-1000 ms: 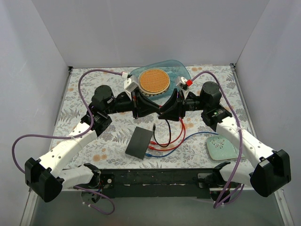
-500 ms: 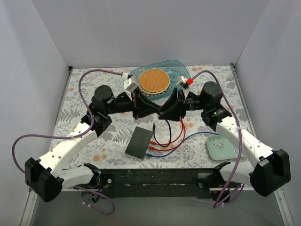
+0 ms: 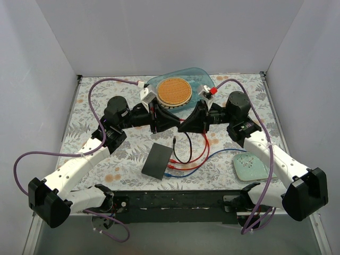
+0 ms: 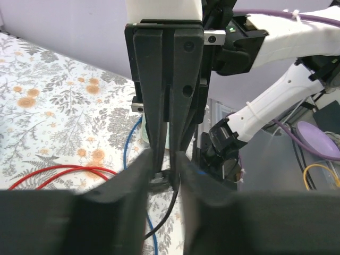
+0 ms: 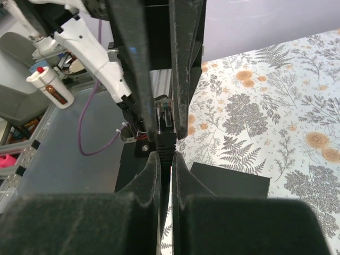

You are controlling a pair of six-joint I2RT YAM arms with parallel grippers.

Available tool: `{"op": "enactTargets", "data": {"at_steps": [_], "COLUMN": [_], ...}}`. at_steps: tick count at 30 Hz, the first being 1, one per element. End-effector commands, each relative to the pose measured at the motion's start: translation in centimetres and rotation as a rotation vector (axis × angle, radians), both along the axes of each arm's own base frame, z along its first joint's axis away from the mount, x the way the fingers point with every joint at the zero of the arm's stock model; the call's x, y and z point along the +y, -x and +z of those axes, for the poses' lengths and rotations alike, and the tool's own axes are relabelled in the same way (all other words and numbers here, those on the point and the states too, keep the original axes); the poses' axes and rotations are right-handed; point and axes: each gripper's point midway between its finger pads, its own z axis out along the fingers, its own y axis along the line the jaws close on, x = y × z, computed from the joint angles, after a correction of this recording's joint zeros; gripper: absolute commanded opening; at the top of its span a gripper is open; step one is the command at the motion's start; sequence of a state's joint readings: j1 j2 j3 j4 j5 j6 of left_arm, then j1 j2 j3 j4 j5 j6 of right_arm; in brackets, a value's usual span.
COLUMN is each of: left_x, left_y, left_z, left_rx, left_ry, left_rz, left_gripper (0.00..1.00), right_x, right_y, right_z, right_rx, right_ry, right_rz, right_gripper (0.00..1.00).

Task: Insert the plug into the switch port

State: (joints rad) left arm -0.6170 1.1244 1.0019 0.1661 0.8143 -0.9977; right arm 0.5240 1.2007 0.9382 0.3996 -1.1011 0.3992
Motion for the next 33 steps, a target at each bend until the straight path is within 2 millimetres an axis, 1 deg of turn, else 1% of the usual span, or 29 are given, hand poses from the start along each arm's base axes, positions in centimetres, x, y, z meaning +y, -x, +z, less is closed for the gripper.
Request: {"op": "enactTargets", "data": {"at_steps": [1, 2, 3, 4, 5, 6, 7, 9, 10, 12, 13, 17, 19, 22, 23, 24, 26, 27, 28, 29, 33], "left_x": [0.5, 0.8, 1.7, 2.1, 2.6, 3.3, 3.7, 4.1, 4.1, 4.1, 4.2, 4.5, 4.6, 5.1, 5.2, 5.3, 5.4, 5.4, 5.5, 5.6, 5.8], "left_y": [-1.3, -2.2, -4.6, -5.5, -6.2, -7.3, -7.7, -8.1, -8.2, -8.5, -8.6, -9.2, -9.4, -9.8, -9.9, -10.0, -10.1, -10.1, -10.1, -10.2, -10.3], "left_z": [1.1, 1.0, 1.0, 0.8, 0.4, 0.1, -0.1, -0.6, -0.8, -1.4, -1.7, -2.8, -3.3, -4.0, -4.3, -4.6, -5.2, -5.4, -5.8, -5.8, -6.4], "left_rx": [0.003, 0.031, 0.057, 0.078, 0.106, 0.120, 0.133, 0.163, 0.172, 0.198, 0.208, 0.242, 0.260, 0.281, 0.286, 0.295, 0.309, 0.313, 0.322, 0.325, 0.336], "left_ry": [0.019, 0.020, 0.028, 0.026, 0.017, 0.017, 0.019, 0.023, 0.022, 0.017, 0.012, 0.001, -0.005, -0.009, -0.013, -0.015, -0.022, -0.026, -0.033, -0.031, -0.040], "left_rz": [0.118, 0.175, 0.326, 0.388, 0.443, 0.517, 0.552, 0.581, 0.584, 0.593, 0.603, 0.627, 0.634, 0.652, 0.657, 0.661, 0.663, 0.664, 0.665, 0.669, 0.673], "left_gripper": [0.53, 0.68, 0.83, 0.89, 0.93, 0.96, 0.98, 0.98, 0.98, 0.98, 0.98, 0.98, 0.98, 0.98, 0.98, 0.98, 0.98, 0.98, 0.98, 0.98, 0.98], "right_x": [0.0, -0.1, -0.3, -0.8, -1.1, -1.4, -2.1, -2.8, -3.4, -4.2, -4.7, -6.0, -6.4, -6.9, -7.0, -6.6, -7.1, -6.8, -7.1, -7.3, -7.6], "right_y": [-3.3, -3.8, -4.4, -5.1, -5.6, -6.0, -6.8, -7.5, -8.3, -8.6, -9.2, -10.1, -10.2, -10.1, -10.0, -9.6, -9.4, -9.0, -9.1, -8.9, -8.4], "right_z": [-0.5, -0.8, -1.0, -1.6, -1.7, -1.9, -2.8, -3.0, -3.3, -3.5, -3.7, -3.6, -3.5, -2.7, -2.1, -1.9, -1.0, -0.8, -0.6, -0.1, 0.7], "right_rx": [-0.033, -0.035, -0.076, -0.055, -0.066, -0.080, -0.086, -0.095, -0.132, -0.146, -0.162, -0.266, -0.307, -0.381, -0.399, -0.429, -0.466, -0.494, -0.508, -0.520, -0.556], "right_ry": [0.075, 0.101, 0.121, 0.169, 0.192, 0.214, 0.264, 0.298, 0.326, 0.359, 0.382, 0.471, 0.516, 0.547, 0.541, 0.536, 0.526, 0.520, 0.514, 0.499, 0.471], "right_rz": [-0.168, -0.200, -0.230, -0.291, -0.325, -0.353, -0.409, -0.473, -0.522, -0.573, -0.624, -0.755, -0.812, -0.896, -0.913, -0.912, -0.961, -0.958, -0.987, -0.999, -1.025], "right_gripper": [0.01, 0.01, 0.01, 0.01, 0.01, 0.01, 0.01, 0.01, 0.01, 0.01, 0.01, 0.01, 0.01, 0.01, 0.01, 0.01, 0.01, 0.01, 0.01, 0.01, 0.01]}}
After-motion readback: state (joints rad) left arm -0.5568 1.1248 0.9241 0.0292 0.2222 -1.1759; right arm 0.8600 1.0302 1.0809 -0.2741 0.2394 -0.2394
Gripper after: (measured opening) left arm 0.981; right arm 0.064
